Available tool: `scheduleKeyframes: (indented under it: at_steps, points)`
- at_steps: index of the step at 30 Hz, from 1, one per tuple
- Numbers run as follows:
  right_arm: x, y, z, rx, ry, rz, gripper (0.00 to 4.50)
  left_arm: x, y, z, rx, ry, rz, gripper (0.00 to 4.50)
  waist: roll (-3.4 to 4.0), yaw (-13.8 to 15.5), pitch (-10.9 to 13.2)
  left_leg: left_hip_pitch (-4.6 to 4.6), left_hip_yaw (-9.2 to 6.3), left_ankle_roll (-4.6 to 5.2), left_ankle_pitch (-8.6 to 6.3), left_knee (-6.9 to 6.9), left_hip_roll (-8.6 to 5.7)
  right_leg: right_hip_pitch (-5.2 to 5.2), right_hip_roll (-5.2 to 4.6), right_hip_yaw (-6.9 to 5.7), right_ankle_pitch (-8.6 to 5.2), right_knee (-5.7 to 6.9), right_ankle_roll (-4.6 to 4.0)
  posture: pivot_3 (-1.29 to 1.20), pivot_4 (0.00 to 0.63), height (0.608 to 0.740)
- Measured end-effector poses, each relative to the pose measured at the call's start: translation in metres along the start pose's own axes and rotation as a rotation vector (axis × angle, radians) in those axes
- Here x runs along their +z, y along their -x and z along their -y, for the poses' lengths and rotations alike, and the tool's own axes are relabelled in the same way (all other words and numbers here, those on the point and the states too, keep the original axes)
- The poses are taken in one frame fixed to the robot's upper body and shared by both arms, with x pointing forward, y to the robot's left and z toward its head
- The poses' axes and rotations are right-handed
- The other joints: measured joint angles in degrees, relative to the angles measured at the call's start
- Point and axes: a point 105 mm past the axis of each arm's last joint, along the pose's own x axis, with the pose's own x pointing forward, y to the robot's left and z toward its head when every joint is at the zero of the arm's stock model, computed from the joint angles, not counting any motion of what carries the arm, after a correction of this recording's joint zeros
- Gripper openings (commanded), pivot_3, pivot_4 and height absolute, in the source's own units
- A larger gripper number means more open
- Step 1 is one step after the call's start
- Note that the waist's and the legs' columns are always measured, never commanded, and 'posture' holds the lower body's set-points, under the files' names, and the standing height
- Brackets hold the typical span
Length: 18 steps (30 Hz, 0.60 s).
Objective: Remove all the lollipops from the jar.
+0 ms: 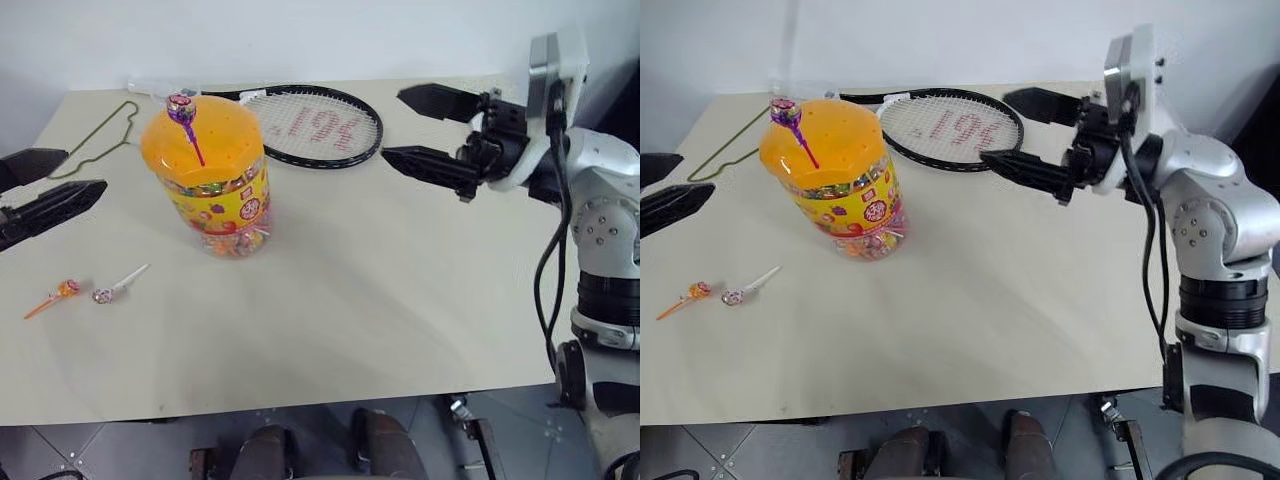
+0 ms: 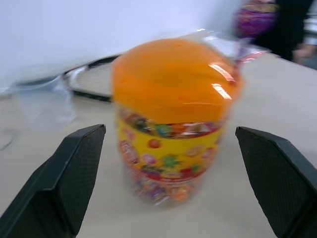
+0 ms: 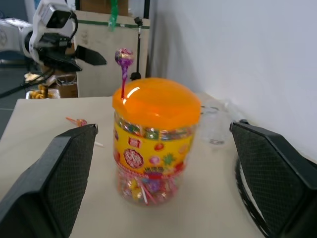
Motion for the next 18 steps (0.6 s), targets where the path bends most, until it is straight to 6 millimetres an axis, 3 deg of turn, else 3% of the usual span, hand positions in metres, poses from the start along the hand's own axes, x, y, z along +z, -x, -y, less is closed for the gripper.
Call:
scheduleKeyframes:
  at_steps: [4, 9, 14, 18]
  points:
    - [-0.004, -0.038, -0.011, 0.076, -0.046, 0.007, 4.50, -0.006, 0.010, 0.007, -0.108, -0.022, 0.059, 4.46, 0.00, -0.2, 0.0, -0.01, 0.01, 0.00, 0.00, 0.00, -0.02, -0.02, 0.00, -0.04, 0.00, 0.02, -0.01, 0.00, 0.150, 0.740]
    - [-0.003, -0.068, -0.016, 0.122, -0.085, 0.047, 4.50, -0.017, 0.023, 0.012, -0.141, -0.005, 0.063, 4.46, 0.00, -0.5, 0.0, 0.00, 0.00, 0.01, 0.00, 0.00, 0.03, -0.02, -0.08, -0.08, 0.00, 0.03, 0.00, 0.00, 0.150, 0.740]
    - [-0.026, -0.114, -0.034, 0.202, -0.167, 0.014, 4.50, -0.041, 0.036, 0.021, -0.120, 0.054, 0.078, 4.46, -0.01, -1.4, 0.0, 0.01, -0.06, 0.01, 0.00, 0.00, 0.13, -0.02, -0.08, -0.12, -0.01, 0.14, -0.02, 0.00, 0.150, 0.740]
    - [-0.033, -0.137, -0.034, 0.207, -0.184, 0.006, 4.50, -0.035, 0.040, 0.028, -0.111, 0.026, 0.098, 4.46, -0.10, -1.6, -0.1, -0.01, -0.15, 0.01, 0.00, 0.00, 0.10, -0.02, -0.13, -0.13, -0.01, 0.15, -0.02, 0.00, 0.150, 0.740]
